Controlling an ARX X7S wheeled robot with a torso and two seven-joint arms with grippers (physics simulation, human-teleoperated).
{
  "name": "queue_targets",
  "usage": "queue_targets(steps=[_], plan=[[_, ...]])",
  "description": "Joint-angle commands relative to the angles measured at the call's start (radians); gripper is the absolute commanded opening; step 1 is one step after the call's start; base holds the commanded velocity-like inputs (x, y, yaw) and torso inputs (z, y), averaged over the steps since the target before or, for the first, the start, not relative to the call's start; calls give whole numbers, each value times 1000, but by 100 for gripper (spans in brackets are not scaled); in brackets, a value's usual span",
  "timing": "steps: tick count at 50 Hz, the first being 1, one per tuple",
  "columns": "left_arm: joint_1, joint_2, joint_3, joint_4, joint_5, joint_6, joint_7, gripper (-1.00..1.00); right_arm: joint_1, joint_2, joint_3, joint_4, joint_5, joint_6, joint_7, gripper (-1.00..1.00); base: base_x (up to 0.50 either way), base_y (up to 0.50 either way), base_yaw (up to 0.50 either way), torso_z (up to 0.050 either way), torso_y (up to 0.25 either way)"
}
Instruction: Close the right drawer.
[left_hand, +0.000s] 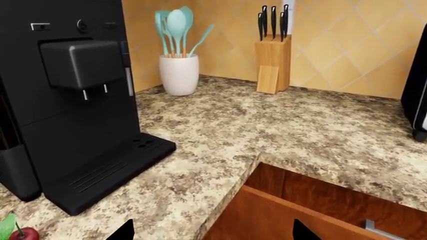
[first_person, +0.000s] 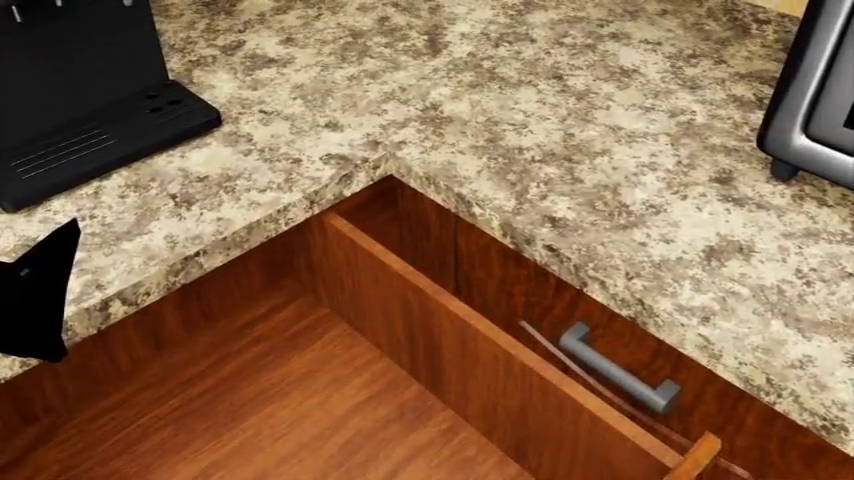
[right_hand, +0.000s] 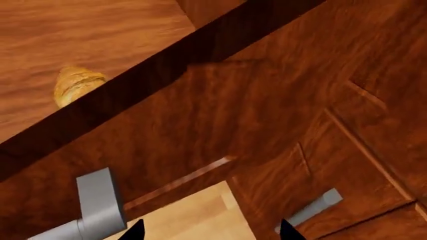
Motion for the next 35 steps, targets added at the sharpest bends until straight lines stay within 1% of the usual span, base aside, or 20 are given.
queue_targets(steps=[1,12,25,35], plan=[[7,-5,-4,-6,0,7,5,100,84,-31,-102,89,-17,4,-46,100,0,0,0,0,0],[5,-4,-3,-6,-3,10,3,100,181,-56,-166,128,-31,20,-74,100,0,0,0,0,0],[14,0,4,-13,7,19,5,100,393,-118,-315,274,-89,40,-149,100,0,0,0,0,0],[28,-2,4,-20,15,31,14,100,536,-165,-379,388,-106,45,-204,100,0,0,0,0,0]])
